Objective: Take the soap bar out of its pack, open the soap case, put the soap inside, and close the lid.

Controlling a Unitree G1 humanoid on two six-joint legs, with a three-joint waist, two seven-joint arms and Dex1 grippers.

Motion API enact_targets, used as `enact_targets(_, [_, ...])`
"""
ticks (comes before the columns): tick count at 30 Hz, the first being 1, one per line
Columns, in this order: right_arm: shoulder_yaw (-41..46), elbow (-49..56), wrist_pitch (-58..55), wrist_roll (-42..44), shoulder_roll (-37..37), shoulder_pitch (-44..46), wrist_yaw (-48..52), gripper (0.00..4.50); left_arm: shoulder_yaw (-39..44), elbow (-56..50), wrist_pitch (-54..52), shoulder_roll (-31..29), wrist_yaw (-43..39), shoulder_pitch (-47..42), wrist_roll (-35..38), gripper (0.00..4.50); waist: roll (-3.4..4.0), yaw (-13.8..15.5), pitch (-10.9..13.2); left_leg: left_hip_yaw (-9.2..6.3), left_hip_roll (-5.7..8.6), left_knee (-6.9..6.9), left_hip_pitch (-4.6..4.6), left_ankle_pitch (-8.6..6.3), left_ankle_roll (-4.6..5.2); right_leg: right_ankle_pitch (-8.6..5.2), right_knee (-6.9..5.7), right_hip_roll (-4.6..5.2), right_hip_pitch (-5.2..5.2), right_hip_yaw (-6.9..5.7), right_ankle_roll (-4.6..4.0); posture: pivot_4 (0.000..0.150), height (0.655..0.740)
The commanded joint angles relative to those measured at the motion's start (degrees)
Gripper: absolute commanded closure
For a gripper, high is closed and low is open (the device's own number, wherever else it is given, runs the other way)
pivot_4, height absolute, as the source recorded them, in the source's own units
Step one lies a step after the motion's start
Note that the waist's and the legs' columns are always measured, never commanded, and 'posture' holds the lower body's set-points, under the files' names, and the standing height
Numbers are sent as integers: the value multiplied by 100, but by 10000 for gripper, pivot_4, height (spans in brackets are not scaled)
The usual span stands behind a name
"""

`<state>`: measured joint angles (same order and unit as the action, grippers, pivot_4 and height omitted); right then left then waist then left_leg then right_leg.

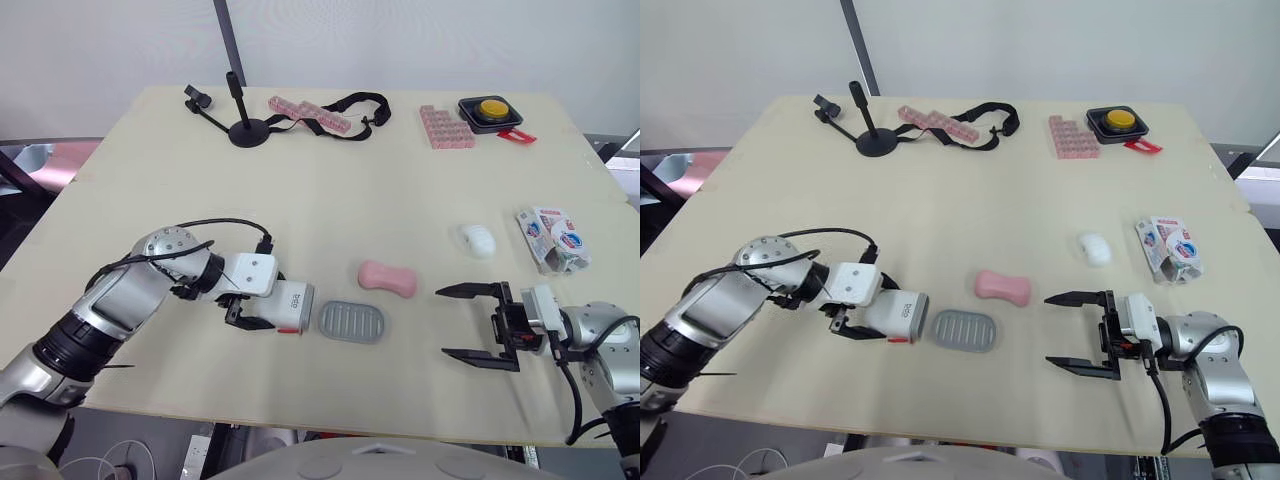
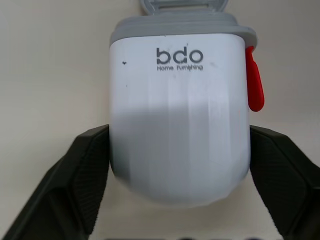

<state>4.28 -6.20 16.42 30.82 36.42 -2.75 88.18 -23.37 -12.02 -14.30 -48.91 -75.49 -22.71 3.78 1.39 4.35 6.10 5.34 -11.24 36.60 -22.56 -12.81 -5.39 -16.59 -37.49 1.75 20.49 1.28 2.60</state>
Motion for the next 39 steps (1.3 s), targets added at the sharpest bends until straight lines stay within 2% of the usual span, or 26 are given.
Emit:
enact_targets(1, [57,92,18,-5,107,-34,54,0,58,-79,-42,-3,-60,-7,35,65,-1,-5,0,0,-1,0,0,0,0,0,0,-1,0,0,0,1500,7385])
enact_targets(7, [48,84,15,-16,114,-55,44,0,189,-91,-8,-86,-231,-14,163,65,-1,-21,0,0,-1,-5,1,0,0,0,2,-1,0,0,0,1500,7385])
enact_targets(19, [4,78,-36,-47,110,-38,11,0,1219,153,541,-76,-324,387,1109,65,-1,-26,1,0,-1,-12,2,0,0,0,7,-1,1,-3,0,1500,7385])
enact_targets(23, [17,129,-129,-37,107,-5,-78,0,1853,205,870,84,-291,820,1681,65,-1,-34,0,0,-1,-14,0,0,0,0,10,-2,1,-6,0,1500,7385])
enact_targets(27, [47,539,-690,33,171,70,-508,0,2887,374,1264,391,-87,1744,2300,65,0,-60,1,0,-1,-18,1,0,0,0,12,-3,2,-10,0,1500,7385])
enact_targets(34, [-53,1556,-1721,-91,384,221,-1392,0,3755,478,1915,716,289,3136,2310,65,-6,-23,0,0,-4,-27,3,-1,0,0,23,-3,1,-12,1,1500,7385])
enact_targets(39, [-498,2188,-2604,-686,447,682,-2285,0,3895,95,2211,1053,603,3879,2310,65,-15,-26,4,-2,-7,-30,6,-2,0,0,24,-3,1,-12,1,1500,7385])
